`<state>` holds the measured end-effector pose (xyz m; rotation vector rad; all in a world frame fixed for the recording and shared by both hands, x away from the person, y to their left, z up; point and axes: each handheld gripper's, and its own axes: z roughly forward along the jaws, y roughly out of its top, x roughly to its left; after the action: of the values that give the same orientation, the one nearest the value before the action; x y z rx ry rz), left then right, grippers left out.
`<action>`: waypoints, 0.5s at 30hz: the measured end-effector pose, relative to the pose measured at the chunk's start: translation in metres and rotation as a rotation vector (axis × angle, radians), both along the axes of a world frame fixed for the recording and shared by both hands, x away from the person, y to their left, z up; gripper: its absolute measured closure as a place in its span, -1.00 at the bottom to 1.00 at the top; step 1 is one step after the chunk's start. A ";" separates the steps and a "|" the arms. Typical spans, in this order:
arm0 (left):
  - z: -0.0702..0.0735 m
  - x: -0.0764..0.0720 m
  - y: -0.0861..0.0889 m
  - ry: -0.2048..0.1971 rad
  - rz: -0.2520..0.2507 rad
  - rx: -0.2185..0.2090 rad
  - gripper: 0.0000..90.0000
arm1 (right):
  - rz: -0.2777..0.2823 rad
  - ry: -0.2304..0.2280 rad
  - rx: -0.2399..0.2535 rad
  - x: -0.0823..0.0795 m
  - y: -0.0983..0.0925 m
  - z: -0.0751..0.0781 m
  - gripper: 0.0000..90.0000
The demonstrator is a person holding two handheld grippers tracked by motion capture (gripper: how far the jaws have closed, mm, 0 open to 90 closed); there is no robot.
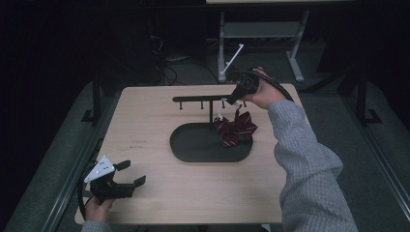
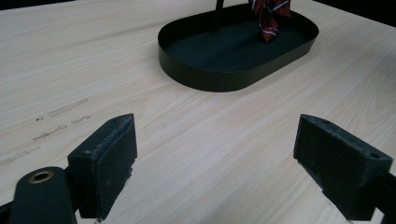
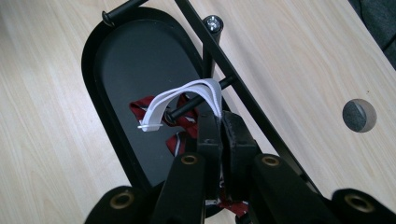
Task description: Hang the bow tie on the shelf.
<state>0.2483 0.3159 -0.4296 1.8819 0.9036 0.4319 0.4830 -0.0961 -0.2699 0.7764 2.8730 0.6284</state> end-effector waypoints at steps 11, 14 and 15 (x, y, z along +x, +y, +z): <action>0.000 0.000 -0.001 -0.002 0.003 -0.009 -0.71 | -0.001 0.012 -0.008 0.001 0.001 -0.004 0.80; 0.000 0.000 -0.001 -0.002 0.002 -0.007 -0.71 | 0.000 0.015 -0.006 0.000 0.000 -0.004 0.79; 0.000 0.000 -0.001 -0.003 0.001 -0.007 -0.71 | 0.000 0.013 -0.005 -0.001 0.000 -0.004 0.78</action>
<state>0.2478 0.3151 -0.4295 1.8740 0.9031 0.4317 0.4825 -0.0964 -0.2740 0.7826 2.8849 0.6184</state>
